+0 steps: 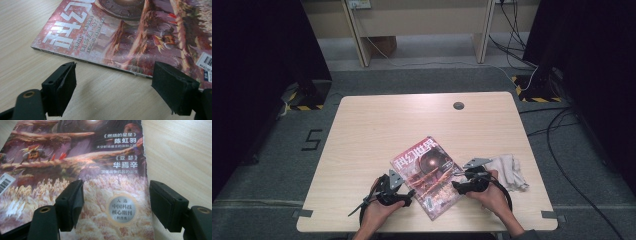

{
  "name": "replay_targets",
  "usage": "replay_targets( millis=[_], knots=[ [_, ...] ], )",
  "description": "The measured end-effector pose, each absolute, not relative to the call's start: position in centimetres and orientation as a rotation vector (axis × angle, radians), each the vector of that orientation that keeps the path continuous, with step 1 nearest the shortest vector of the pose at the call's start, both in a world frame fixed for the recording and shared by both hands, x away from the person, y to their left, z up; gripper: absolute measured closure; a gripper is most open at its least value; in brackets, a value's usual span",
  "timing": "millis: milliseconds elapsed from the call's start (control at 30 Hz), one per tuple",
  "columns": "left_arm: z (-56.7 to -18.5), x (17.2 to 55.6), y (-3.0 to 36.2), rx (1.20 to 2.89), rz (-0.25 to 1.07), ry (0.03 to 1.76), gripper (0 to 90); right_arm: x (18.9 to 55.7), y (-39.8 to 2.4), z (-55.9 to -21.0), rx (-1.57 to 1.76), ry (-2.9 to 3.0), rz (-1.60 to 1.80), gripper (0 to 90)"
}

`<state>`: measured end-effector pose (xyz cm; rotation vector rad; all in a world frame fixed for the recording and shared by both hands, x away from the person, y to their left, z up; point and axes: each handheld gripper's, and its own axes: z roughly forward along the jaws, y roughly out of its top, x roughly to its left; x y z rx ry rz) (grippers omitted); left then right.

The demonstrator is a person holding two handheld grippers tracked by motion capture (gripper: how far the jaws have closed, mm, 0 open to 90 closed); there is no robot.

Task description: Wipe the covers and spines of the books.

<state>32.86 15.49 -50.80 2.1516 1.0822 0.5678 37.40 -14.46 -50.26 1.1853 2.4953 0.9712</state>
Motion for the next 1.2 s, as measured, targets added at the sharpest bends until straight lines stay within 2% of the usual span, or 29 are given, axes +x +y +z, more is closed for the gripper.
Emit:
replay_targets(
  millis=[333, 600, 967, 1200],
  knots=[
    [-50.8, 33.5, 15.3, 2.158, 0.608, 1.096, 14.8, 36.1, -14.5, -50.4, 1.224, 2.46, 0.977, 28.8],
    [-50.9, 34.7, 15.1, 2.148, 0.68, 1.117, 14.8, 34.2, -14.6, -50.2, 1.171, 2.48, 0.942, 26.0],
    [-51.3, 35.9, 15.3, 2.119, 0.688, 1.165, 20.1, 31.8, -14.6, -50.1, 1.127, 2.523, 0.932, 25.1],
    [-50.8, 34.6, 15.1, 2.123, 0.643, 1.124, 19.6, 31.2, -14.7, -50.2, 1.106, 2.525, 0.943, 25.4]
  ],
)
